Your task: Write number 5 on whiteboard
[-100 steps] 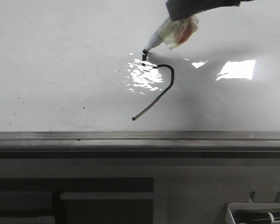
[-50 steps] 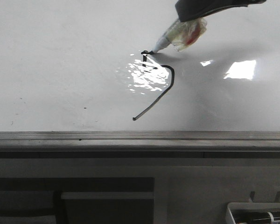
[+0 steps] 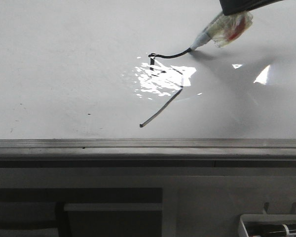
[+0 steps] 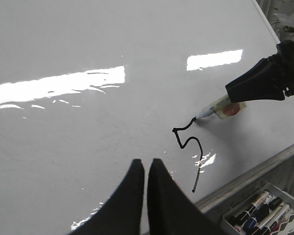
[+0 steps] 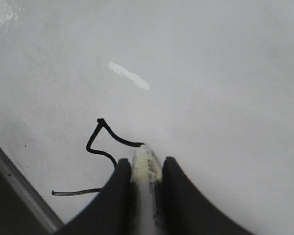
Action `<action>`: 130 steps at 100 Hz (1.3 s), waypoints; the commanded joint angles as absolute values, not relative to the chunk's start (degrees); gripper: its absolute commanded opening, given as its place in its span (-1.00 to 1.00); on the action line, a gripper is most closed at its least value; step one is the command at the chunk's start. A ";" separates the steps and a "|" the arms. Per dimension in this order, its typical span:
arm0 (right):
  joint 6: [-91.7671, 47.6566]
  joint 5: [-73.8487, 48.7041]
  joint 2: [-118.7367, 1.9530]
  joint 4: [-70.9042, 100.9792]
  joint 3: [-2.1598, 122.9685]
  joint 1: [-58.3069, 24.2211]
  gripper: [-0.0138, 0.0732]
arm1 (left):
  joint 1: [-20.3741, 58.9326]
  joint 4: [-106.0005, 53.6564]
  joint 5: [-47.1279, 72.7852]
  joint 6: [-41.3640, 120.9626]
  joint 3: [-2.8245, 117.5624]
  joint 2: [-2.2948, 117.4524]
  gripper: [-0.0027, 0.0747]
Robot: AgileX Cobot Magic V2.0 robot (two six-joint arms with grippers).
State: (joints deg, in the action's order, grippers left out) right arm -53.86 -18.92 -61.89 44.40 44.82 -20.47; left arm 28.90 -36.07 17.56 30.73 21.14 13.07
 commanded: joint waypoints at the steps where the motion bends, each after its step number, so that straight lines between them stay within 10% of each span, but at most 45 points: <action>1: -54.33 -17.35 -59.94 43.77 46.97 -19.54 -0.78 | 28.89 -38.40 14.14 30.14 22.68 13.70 -0.98; 36: -59.53 -36.14 -52.29 44.33 51.77 -26.35 -0.78 | 28.89 -39.57 27.30 38.19 28.96 22.11 0.03; 75: -68.12 -35.83 -57.90 44.33 51.77 -41.76 -0.78 | 29.02 -53.04 49.32 63.96 43.84 47.63 0.02; 130: -68.12 -32.37 -60.51 43.88 51.77 -45.58 -0.78 | 40.96 -57.99 37.72 70.79 45.18 62.77 0.02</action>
State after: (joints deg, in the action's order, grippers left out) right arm -67.34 -34.75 -61.02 42.41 49.82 -45.65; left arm 39.44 -54.97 42.60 70.63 43.09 61.91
